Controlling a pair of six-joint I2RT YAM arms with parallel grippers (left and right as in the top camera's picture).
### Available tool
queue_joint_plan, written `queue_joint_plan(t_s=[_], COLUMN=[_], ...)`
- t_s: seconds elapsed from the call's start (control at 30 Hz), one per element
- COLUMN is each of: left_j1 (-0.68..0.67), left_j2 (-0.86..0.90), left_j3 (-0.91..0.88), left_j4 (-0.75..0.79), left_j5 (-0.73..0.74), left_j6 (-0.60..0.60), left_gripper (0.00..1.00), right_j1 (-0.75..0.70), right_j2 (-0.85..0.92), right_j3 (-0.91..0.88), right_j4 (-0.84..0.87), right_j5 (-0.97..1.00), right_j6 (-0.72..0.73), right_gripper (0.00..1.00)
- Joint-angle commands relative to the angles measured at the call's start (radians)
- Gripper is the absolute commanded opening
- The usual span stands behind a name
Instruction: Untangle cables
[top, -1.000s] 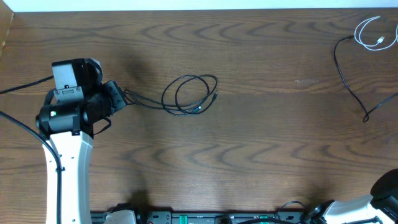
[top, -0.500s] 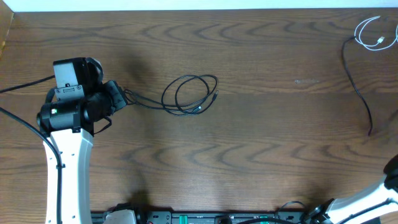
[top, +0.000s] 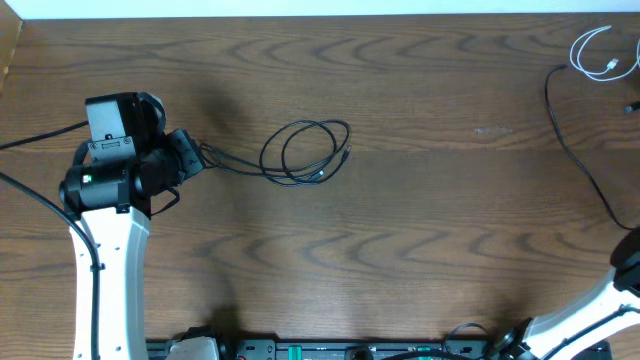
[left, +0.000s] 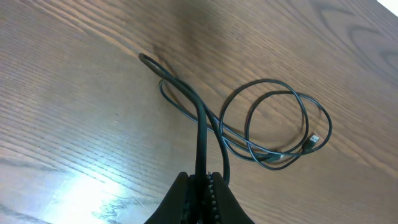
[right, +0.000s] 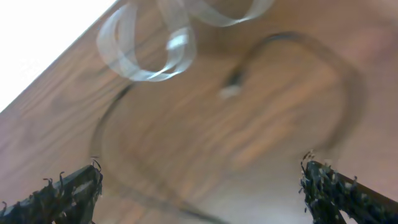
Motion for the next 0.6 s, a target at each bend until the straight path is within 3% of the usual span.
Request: queue_joint_plan(t_s=[0.0, 0.13, 0.27, 0.43, 0.57], left_j1=[-0.018, -0.051, -0.09, -0.115, -0.165], left_j2=[0.006, 0.006, 0.006, 0.006, 0.026], left_j3=[0.018, 0.018, 0.018, 0.018, 0.008], left_j4=[0.016, 0.074, 0.129, 0.13, 0.127], left_j5=[0.046, 0.166, 0.206, 0.206, 0.227], left_j6=[0.038, 0.127, 0.141, 0.14, 0.129], left_gripper=[0.07, 0.08, 0.08, 0.08, 0.08], right_j1=[0.082, 0.188, 0.315, 0.485, 0.602], right_j2=[-0.029, -0.029, -0.028, -0.023, -0.014], right_j3=[0.01, 0.01, 0.01, 0.006, 0.006], right_j4=[-0.039, -0.112, -0.168, -0.19, -0.174], right_j5=[-0.253, -0.403, -0.404, -0.325, -0.135], right_j6=[-0.14, -0.188, -0.19, -0.115, -0.003], right_gripper=[0.99, 0.99, 0.99, 0.99, 0.99])
